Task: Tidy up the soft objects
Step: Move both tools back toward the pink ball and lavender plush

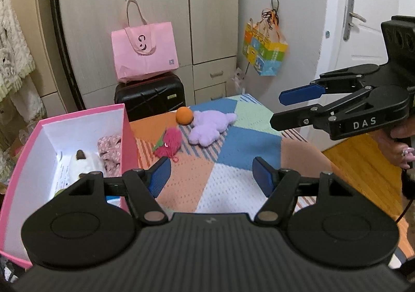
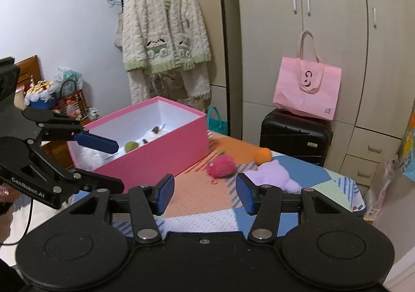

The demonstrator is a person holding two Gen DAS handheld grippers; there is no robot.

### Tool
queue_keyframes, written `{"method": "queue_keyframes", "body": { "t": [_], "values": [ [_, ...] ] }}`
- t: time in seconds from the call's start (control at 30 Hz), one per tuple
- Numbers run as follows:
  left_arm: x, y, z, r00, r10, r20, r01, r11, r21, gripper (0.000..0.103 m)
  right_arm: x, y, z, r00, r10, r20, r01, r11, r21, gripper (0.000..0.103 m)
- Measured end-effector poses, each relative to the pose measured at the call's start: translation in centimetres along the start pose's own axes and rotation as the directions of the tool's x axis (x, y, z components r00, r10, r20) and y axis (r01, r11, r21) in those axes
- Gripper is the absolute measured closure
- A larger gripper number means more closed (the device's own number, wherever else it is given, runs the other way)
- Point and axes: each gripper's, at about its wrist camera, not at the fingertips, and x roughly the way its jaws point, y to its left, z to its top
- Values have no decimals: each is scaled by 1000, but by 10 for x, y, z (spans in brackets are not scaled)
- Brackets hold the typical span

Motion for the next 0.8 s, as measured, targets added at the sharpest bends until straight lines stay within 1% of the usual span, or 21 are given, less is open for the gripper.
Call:
{"method": "queue_keyframes", "body": {
  "t": [0.17, 0.3, 0.47, 0.5, 0.6, 0.63, 0.73, 0.77, 0.8],
  "values": [
    [31, 2, 1, 999, 50, 13, -50, 999, -19, 36, 20, -27, -1, 999, 27, 21, -28, 999, 25, 45],
    [54, 4, 0, 995, 101, 20, -100, 994, -39, 37, 39, -45, -2, 999, 30, 32, -31, 999, 29, 45],
    [88, 4, -3, 981, 192, 22, -190, 980, -52, 38, 69, -68, 0, 998, 59, 36, -61, 996, 61, 45],
    [93, 3, -4, 978, 208, 32, -207, 977, -41, 38, 75, -71, 1, 997, 63, 34, -65, 996, 64, 45],
    [103, -8, -9, 958, 271, 96, -274, 961, 21, 38, 91, -78, 5, 998, 56, 2, -56, 998, 40, 45],
    [107, -10, -9, 955, 282, 96, -285, 958, 22, 38, 96, -79, 7, 998, 55, -2, -55, 998, 24, 45],
    [118, -6, -9, 960, 268, 79, -268, 963, -13, 38, 108, -84, 12, 999, 54, -1, -54, 998, 13, 45],
    [122, -5, -9, 958, 277, 78, -276, 961, -22, 38, 114, -86, 14, 998, 65, -5, -65, 998, 10, 45],
    [128, -4, -9, 951, 299, 80, -298, 954, -25, 38, 119, -87, 16, 997, 76, -9, -75, 997, 7, 45]
  ]
}}
